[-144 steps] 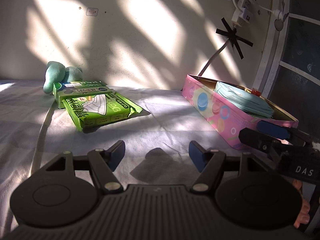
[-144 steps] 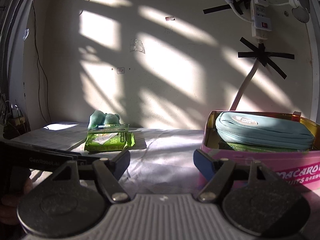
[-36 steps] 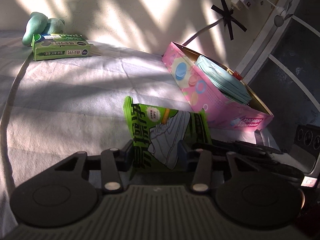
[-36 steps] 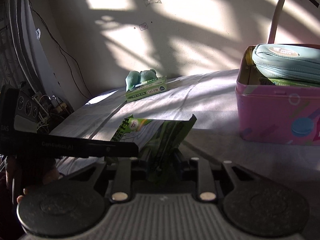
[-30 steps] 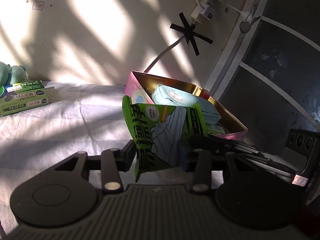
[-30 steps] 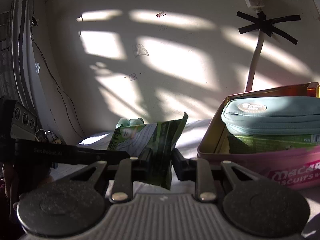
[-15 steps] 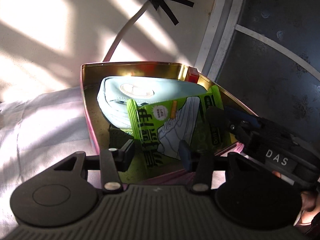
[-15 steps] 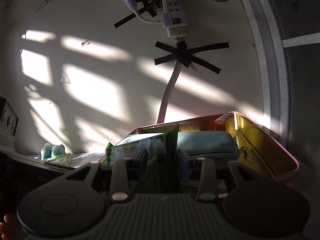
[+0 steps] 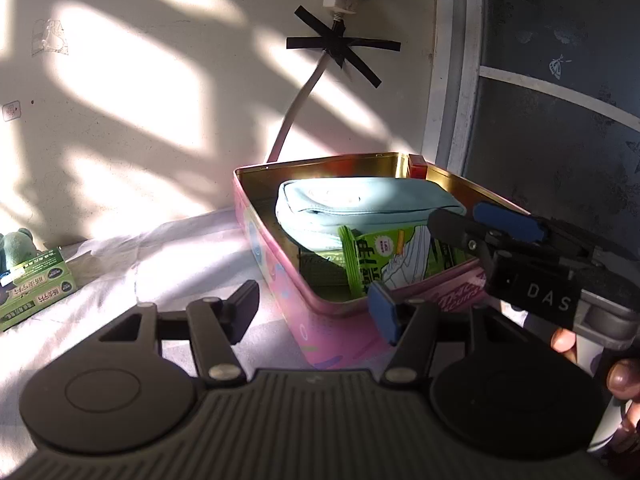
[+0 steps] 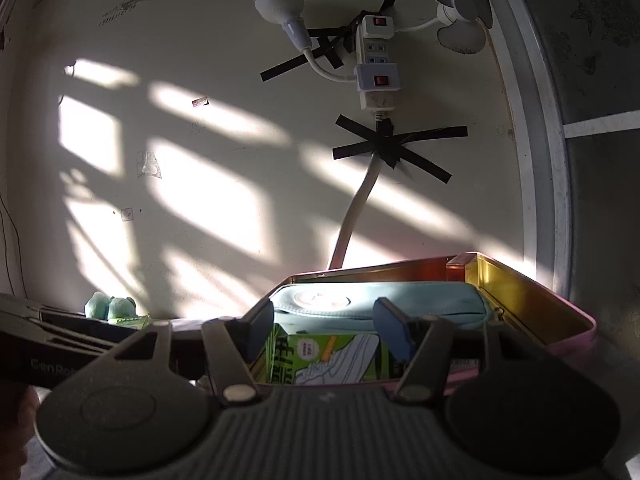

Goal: Organize objects
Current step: 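Lower the wipes packet into the pink tin and open the right gripper, then move the right gripper to the green medicine box beside the plush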

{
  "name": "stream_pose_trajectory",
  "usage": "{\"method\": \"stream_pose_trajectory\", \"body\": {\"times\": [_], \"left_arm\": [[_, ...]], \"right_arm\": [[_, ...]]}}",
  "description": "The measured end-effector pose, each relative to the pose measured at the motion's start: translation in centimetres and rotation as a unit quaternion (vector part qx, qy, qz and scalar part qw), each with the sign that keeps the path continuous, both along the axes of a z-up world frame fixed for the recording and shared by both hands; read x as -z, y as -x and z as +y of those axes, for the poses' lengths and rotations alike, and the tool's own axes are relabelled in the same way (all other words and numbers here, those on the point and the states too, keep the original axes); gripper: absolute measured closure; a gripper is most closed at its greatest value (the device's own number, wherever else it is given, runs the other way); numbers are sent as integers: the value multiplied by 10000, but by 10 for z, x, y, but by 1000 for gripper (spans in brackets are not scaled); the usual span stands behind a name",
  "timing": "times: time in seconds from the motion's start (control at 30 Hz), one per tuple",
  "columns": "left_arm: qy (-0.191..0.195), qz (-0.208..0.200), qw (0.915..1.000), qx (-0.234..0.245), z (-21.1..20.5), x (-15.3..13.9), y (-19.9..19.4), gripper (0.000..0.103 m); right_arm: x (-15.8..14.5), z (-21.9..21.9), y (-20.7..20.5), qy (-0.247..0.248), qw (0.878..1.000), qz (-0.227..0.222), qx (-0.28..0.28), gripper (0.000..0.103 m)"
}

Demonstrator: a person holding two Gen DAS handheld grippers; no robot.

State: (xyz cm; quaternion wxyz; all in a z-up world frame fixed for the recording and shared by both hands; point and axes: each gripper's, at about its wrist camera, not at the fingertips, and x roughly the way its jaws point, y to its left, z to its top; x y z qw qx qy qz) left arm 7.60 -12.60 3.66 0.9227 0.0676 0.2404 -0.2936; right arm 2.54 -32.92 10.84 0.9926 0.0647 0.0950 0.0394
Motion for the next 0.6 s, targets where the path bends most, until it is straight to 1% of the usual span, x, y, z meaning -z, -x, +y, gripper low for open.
{"method": "stream_pose_trajectory", "body": {"times": [0.13,0.27,0.33,0.43,0.5,0.6], "left_arm": [[-37,93,9996,-279,34,10,1,40],[-140,225,9969,-739,74,23,-6,39],[-171,369,9936,-1057,99,31,-12,37],[-188,521,9878,-1452,132,40,-18,37],[-215,525,9843,-1672,150,44,-21,37],[-193,496,9790,-1968,175,46,-24,35]], "right_arm": [[-3,23,11,200,9996,-116,-174,44],[-3,52,16,366,9974,-50,-615,44],[-1,67,16,458,9953,19,-856,43],[4,92,13,510,9897,244,-1315,43],[9,107,10,529,9845,448,-1610,43],[19,127,7,536,9776,757,-1891,43]]}}
